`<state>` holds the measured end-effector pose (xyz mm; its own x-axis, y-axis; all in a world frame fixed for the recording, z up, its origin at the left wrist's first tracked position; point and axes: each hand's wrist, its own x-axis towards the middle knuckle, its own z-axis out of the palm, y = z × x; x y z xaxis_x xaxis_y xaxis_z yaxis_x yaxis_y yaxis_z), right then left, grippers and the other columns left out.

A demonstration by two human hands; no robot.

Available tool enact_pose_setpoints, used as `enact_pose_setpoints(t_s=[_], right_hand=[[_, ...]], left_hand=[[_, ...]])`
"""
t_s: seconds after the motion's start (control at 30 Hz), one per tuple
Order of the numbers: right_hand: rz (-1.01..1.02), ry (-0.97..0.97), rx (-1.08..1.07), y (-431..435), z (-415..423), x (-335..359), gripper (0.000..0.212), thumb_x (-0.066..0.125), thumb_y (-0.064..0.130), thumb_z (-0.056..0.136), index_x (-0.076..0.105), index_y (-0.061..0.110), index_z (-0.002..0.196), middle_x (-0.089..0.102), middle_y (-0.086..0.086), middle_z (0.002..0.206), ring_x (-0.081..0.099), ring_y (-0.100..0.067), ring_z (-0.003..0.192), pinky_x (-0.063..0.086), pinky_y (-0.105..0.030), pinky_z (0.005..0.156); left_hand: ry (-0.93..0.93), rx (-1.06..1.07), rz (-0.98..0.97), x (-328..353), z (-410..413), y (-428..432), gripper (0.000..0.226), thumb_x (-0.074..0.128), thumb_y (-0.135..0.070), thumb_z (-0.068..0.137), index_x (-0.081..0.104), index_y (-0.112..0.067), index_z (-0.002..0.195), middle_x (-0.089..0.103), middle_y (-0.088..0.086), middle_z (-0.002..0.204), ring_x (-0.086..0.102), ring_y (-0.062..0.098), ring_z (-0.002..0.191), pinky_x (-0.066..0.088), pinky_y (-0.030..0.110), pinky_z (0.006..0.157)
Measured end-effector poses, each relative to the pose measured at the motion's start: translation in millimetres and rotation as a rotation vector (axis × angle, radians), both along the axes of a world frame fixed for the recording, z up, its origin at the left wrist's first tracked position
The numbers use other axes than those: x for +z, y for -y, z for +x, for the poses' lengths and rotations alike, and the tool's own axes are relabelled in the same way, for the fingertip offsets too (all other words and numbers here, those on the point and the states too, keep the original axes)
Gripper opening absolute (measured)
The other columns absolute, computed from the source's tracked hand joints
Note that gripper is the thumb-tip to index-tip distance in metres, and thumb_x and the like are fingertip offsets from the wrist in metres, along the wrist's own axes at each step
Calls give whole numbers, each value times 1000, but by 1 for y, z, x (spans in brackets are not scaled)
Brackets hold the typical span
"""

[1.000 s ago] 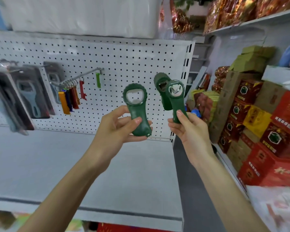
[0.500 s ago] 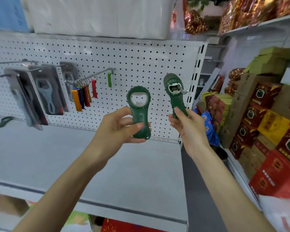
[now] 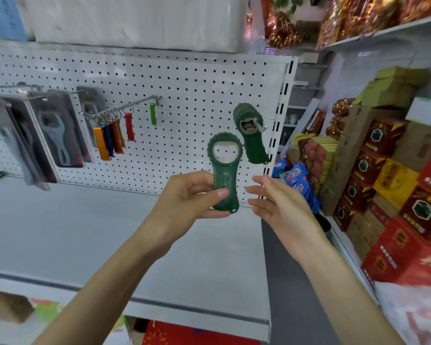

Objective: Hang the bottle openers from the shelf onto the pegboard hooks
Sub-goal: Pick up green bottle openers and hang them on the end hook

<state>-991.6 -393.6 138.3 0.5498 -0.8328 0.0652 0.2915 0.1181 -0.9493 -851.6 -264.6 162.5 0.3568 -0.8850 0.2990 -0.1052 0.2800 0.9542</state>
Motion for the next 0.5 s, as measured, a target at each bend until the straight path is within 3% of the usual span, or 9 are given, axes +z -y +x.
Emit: enact_pose_setpoints(t_s=[0.2, 0.27, 0.37, 0.43, 0.5], right_hand=[[-235, -32, 24, -32, -30, 5, 39, 68, 41, 69, 72, 14, 97, 73, -7, 87, 70, -19, 75, 55, -24, 62], [-269, -35, 11, -36, -32, 5, 33, 69, 37, 68, 72, 15, 92, 74, -8, 83, 71, -20, 74, 56, -26, 63], [-293, -53, -9, -36, -29, 9, 5, 70, 20, 79, 75, 21, 78, 74, -11, 81, 71, -23, 72, 58, -28, 64], [-309, -67, -35, -34, -25, 11, 13, 69, 10, 83, 74, 19, 75, 74, -11, 78, 72, -23, 70, 58, -27, 63], [-306, -61, -45, -32, -20, 14, 7, 68, 9, 83, 72, 13, 79, 74, -12, 75, 71, -23, 66, 57, -24, 61]], left_hand=[[81, 70, -63, 7, -24, 14, 14, 62, -9, 89, 73, -13, 82, 71, 1, 76, 66, 8, 69, 55, 20, 64], [85, 77, -74, 10, -29, 18, 13, 63, -10, 88, 73, -14, 82, 72, -2, 73, 65, 6, 66, 54, 18, 63], [82, 93, -79, 12, -33, 24, 12, 65, -11, 87, 73, -17, 81, 71, -7, 69, 62, 2, 65, 49, 14, 60], [69, 112, -82, 13, -34, 29, 12, 66, -12, 87, 73, -18, 80, 71, -9, 68, 59, 2, 65, 47, 12, 60], [47, 132, -76, 14, -32, 33, 10, 66, -14, 86, 74, -16, 81, 71, -7, 71, 58, 3, 67, 46, 13, 61]])
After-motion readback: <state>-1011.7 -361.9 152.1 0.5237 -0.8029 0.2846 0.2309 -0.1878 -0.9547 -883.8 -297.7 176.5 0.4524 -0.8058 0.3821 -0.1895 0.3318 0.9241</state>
